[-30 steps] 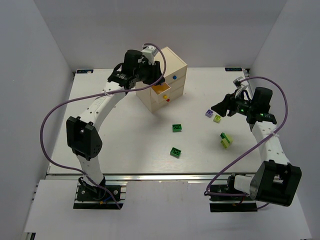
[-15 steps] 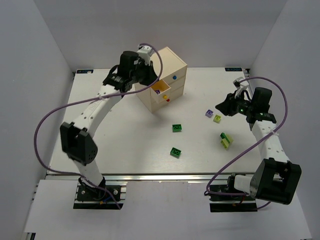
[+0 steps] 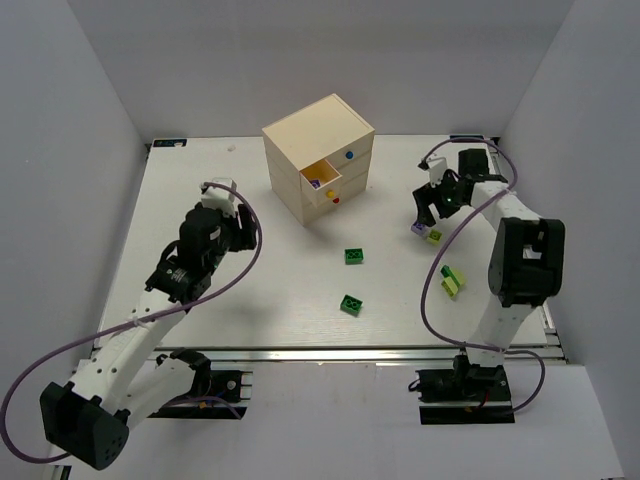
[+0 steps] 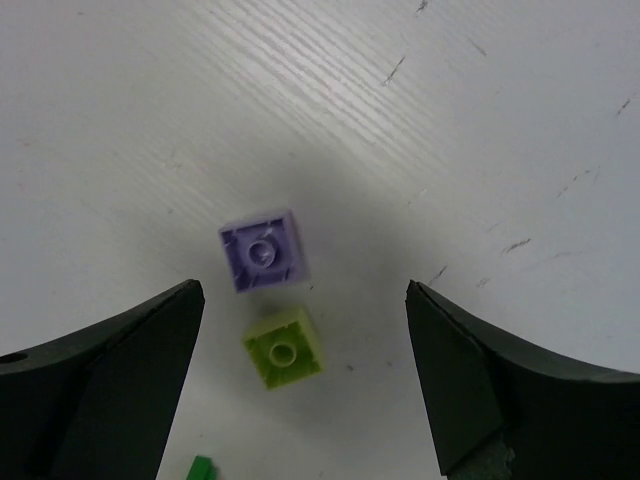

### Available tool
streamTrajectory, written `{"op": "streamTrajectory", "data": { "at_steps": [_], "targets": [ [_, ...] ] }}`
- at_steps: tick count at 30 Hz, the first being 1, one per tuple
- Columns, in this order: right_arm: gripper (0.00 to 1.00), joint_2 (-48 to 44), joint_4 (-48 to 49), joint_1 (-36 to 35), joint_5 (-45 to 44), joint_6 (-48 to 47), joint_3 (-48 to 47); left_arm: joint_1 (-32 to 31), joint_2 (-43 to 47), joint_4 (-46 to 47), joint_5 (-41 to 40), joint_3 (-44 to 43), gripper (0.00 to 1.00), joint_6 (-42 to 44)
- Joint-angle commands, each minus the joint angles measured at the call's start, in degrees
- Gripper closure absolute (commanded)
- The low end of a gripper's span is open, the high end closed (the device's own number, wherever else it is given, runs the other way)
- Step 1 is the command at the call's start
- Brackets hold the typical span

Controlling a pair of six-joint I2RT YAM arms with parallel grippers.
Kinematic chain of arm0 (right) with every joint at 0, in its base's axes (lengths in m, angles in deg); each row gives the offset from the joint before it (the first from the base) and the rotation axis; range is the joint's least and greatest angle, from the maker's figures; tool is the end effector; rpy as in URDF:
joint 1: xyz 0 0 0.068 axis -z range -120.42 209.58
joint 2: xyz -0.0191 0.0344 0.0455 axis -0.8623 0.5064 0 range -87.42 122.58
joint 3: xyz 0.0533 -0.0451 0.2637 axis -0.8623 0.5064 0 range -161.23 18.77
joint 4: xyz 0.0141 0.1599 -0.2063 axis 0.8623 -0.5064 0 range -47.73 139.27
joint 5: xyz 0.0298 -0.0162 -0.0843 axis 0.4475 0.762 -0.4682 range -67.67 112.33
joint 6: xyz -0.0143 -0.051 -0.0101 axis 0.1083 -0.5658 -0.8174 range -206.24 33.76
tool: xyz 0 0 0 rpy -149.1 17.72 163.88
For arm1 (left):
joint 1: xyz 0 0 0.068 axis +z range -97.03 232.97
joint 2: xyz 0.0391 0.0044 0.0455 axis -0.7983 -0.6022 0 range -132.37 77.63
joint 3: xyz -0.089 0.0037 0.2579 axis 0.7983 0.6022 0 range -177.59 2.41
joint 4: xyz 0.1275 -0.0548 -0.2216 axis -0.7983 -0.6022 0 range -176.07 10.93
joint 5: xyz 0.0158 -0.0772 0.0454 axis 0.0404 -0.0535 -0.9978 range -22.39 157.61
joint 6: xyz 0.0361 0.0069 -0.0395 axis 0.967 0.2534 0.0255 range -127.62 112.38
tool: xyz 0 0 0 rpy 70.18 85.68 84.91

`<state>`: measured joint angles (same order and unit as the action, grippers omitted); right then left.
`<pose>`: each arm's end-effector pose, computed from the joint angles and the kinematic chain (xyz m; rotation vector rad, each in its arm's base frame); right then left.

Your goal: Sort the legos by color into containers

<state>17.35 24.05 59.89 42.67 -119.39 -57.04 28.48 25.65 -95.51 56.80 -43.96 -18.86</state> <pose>0.3934 0.0102 0.2156 -0.8251 2.3003 0.1921 0.1922 -0.0802 0.3164 0.1017 1.9528 -0.2277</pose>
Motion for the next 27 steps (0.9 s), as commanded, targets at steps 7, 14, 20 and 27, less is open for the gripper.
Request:
{"op": "streamTrajectory", "data": {
  "at_steps": [7, 14, 20, 27],
  "targets": [
    [0.17, 8.43, -8.97, -5.85, -4.61, -6.66, -10.06, 0.14, 1.98, 0.54, -7.38, 2.08, 0.27, 3.07],
    [0.21, 9.31, -9.69, -7.61, -6.00, -9.13, -7.43, 0.14, 2.33, 0.63, -5.81, 2.25, 0.27, 3.16],
    [0.26, 10.63, -7.75, -7.61, -9.43, -8.60, -6.63, 0.14, 2.33, 0.54, -5.72, 2.25, 0.27, 3.34],
    [0.44, 11.07, -7.83, -7.79, -10.14, -8.95, -6.54, 0.14, 2.06, 0.71, -5.72, 2.25, 0.27, 3.42]
  ]
}}
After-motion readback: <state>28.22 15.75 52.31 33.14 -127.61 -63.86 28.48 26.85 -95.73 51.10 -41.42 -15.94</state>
